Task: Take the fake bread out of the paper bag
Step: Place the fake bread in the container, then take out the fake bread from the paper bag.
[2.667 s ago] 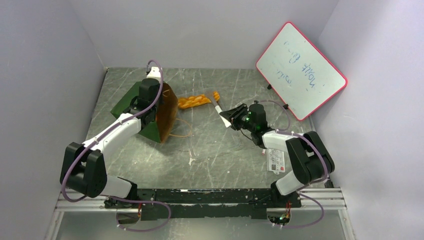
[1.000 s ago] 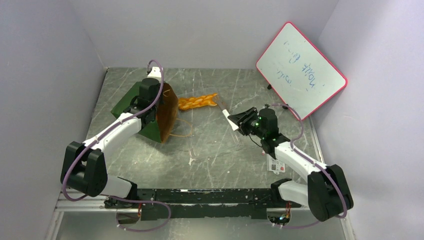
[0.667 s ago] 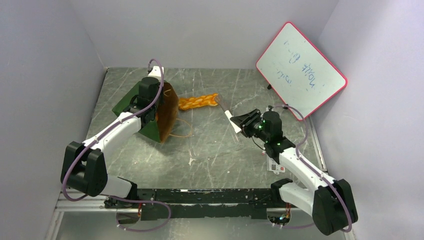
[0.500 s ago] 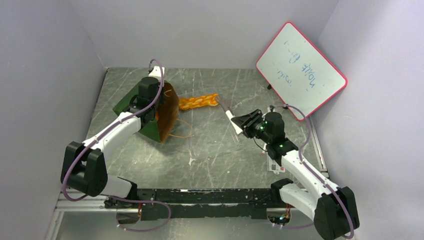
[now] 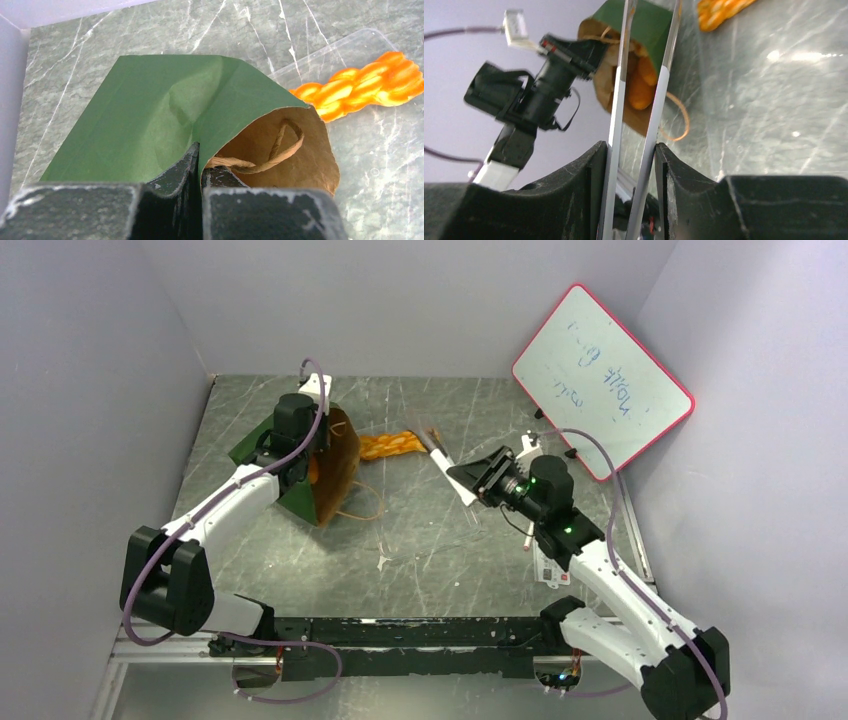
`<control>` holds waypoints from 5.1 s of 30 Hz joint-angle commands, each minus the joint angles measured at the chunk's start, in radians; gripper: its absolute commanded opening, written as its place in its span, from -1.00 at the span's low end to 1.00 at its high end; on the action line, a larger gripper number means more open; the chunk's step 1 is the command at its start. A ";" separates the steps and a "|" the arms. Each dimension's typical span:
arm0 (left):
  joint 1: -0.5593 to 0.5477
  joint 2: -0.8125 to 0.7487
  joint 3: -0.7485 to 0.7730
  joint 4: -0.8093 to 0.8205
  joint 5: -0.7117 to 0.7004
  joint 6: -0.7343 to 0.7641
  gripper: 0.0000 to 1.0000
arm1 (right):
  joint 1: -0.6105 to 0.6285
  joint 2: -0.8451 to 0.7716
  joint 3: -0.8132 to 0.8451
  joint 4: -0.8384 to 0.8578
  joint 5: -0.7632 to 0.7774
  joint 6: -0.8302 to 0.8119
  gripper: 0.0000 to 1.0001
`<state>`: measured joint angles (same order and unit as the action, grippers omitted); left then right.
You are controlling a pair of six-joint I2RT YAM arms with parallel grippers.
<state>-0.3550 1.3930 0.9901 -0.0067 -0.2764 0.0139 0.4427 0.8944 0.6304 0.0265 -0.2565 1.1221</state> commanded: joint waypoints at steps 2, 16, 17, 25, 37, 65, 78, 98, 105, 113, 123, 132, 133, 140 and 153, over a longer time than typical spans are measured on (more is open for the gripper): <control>0.009 -0.028 0.022 -0.002 0.046 0.018 -0.86 | 0.146 -0.008 0.070 0.004 0.047 -0.050 -0.16; 0.013 -0.010 0.052 -0.014 0.056 0.014 -0.86 | 0.339 0.030 0.086 0.029 0.087 -0.009 -0.17; 0.013 -0.010 0.053 -0.013 0.056 0.014 -0.86 | 0.352 0.035 0.083 0.036 0.088 -0.003 -0.17; 0.013 -0.013 0.042 0.006 0.067 0.015 -0.86 | 0.427 0.088 0.047 0.100 0.109 0.052 -0.17; 0.013 -0.041 0.015 0.031 0.081 0.023 -0.86 | 0.474 0.259 0.051 0.246 0.109 0.142 -0.18; 0.014 -0.084 -0.051 0.073 0.108 -0.007 -0.86 | 0.492 0.559 0.145 0.412 0.126 0.383 -0.13; 0.015 -0.085 -0.062 0.088 0.129 -0.012 -0.86 | 0.493 0.669 0.191 0.451 0.114 0.410 -0.12; 0.014 -0.089 -0.061 0.079 0.146 -0.019 -0.86 | 0.492 0.816 0.264 0.559 0.107 0.425 -0.12; 0.014 -0.089 -0.061 0.079 0.143 -0.022 -0.86 | 0.492 0.830 0.262 0.563 0.122 0.423 -0.28; 0.014 -0.083 -0.057 0.068 0.125 -0.031 -0.86 | 0.491 0.812 0.246 0.539 0.129 0.404 -0.76; 0.014 -0.085 -0.052 0.064 0.122 -0.034 -0.86 | 0.489 0.789 0.237 0.520 0.132 0.379 -0.90; 0.014 -0.086 -0.042 0.054 0.133 -0.035 -0.86 | 0.491 0.854 0.296 0.538 0.104 0.362 -0.09; 0.014 -0.085 -0.042 0.053 0.134 -0.033 -0.86 | 0.490 0.860 0.297 0.540 0.103 0.363 -0.09; 0.014 -0.082 -0.044 0.055 0.135 -0.033 -0.86 | 0.491 0.866 0.291 0.539 0.112 0.368 -0.30; 0.014 -0.047 -0.044 0.069 0.108 -0.034 -0.86 | 0.488 0.770 0.228 0.486 0.149 0.341 -1.00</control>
<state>-0.3473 1.3376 0.9318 0.0181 -0.1680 -0.0013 0.9314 1.7298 0.8749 0.4763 -0.1333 1.4796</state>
